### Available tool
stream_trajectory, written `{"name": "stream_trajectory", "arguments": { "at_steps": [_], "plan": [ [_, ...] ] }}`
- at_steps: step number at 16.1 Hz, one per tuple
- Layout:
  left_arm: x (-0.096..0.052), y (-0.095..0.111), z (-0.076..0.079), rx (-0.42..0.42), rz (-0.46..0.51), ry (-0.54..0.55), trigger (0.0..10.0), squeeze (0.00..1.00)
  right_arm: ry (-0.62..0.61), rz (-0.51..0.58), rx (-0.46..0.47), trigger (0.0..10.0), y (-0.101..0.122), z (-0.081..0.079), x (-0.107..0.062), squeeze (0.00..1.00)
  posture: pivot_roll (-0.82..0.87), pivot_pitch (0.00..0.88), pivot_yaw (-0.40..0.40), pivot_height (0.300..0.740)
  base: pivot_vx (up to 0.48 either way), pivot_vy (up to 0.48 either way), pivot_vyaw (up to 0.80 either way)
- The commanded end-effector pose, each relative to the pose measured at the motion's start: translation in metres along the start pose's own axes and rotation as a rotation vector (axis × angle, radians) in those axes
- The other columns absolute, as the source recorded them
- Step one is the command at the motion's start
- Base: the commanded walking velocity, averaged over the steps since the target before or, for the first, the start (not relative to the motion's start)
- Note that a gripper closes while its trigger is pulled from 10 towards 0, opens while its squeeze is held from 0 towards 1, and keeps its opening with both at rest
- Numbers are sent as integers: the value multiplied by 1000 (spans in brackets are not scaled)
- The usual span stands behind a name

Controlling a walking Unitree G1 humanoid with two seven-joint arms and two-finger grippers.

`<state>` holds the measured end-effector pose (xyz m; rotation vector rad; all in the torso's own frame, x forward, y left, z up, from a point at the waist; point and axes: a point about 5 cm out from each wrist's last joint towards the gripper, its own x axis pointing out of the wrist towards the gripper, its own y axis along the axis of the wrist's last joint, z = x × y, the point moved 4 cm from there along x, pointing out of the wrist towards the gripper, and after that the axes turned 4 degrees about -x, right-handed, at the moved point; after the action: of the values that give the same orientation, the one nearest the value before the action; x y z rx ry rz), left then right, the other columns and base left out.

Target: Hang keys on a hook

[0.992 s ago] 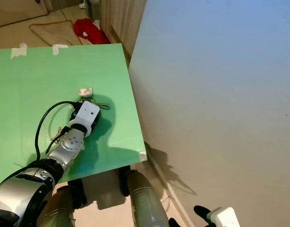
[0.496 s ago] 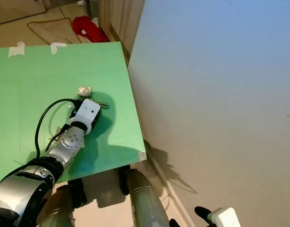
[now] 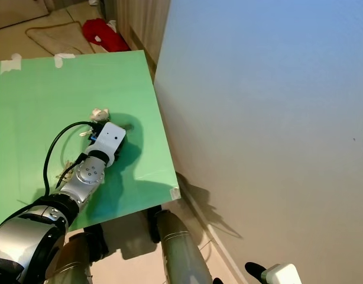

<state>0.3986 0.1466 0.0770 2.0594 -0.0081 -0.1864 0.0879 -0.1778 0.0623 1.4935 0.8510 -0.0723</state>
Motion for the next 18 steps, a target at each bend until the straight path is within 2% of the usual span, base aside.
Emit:
{"name": "stream_trajectory", "arguments": {
  "at_steps": [1,8,12,15,16,17,18],
  "plan": [
    [-3,-8,14,-6,-38,-49,0,0,-21,-48,14,10000,-9,5,-9,0,-586,458,-254,740,0,0,0],
    [-2,-7,5,-30,-35,-16,0,0,-24,-60,19,10000,-13,6,-9,0,-578,457,-252,740,0,0,0],
    [-1,0,-6,-98,8,21,0,0,-20,-43,20,10000,-13,7,-2,0,-540,439,-232,740,0,0,0],
    [0,15,-6,-194,95,5,0,0,-54,10,29,10000,-7,20,24,0,-452,389,-188,740,0,0,0],
    [0,15,-5,-215,95,-9,0,0,-67,25,37,10000,-5,24,30,0,-420,374,-174,740,0,0,0],
    [0,19,-2,-237,114,-41,0,0,-92,72,38,10000,3,32,47,0,-370,349,-154,740,0,0,0],
    [0,19,-2,-237,114,-41,0,0,-92,72,38,10000,3,32,47,0,-370,349,-154,740,0,0,0]
  ]
}}
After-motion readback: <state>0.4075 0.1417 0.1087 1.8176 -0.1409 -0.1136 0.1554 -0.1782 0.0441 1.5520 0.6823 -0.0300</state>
